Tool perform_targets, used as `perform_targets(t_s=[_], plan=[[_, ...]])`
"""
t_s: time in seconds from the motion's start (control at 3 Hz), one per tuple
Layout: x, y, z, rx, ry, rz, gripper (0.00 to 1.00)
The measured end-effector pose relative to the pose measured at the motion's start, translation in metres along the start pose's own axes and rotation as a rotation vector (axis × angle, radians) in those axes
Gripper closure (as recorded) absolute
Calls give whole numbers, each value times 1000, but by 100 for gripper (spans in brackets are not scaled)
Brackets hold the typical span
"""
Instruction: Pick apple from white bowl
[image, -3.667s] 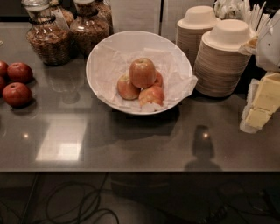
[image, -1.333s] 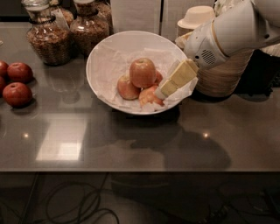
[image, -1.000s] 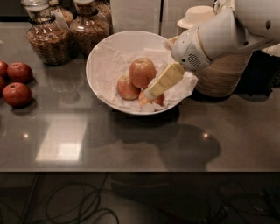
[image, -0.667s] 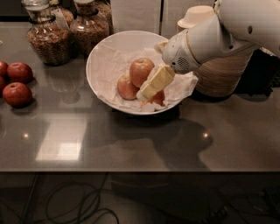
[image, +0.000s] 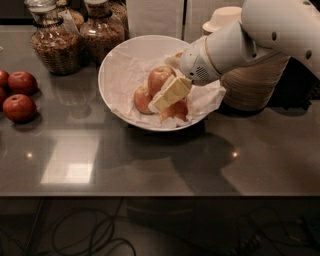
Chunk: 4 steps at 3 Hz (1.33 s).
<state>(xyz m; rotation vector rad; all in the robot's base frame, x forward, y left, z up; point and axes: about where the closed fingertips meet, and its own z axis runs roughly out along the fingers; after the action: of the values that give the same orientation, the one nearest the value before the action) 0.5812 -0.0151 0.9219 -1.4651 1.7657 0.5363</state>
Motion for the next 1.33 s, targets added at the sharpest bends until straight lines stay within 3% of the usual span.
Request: perform_targets(t_s=[1.0,1.33], plan=[[0,0,0,0,0,0,88],[0,0,0,0,0,0,100]])
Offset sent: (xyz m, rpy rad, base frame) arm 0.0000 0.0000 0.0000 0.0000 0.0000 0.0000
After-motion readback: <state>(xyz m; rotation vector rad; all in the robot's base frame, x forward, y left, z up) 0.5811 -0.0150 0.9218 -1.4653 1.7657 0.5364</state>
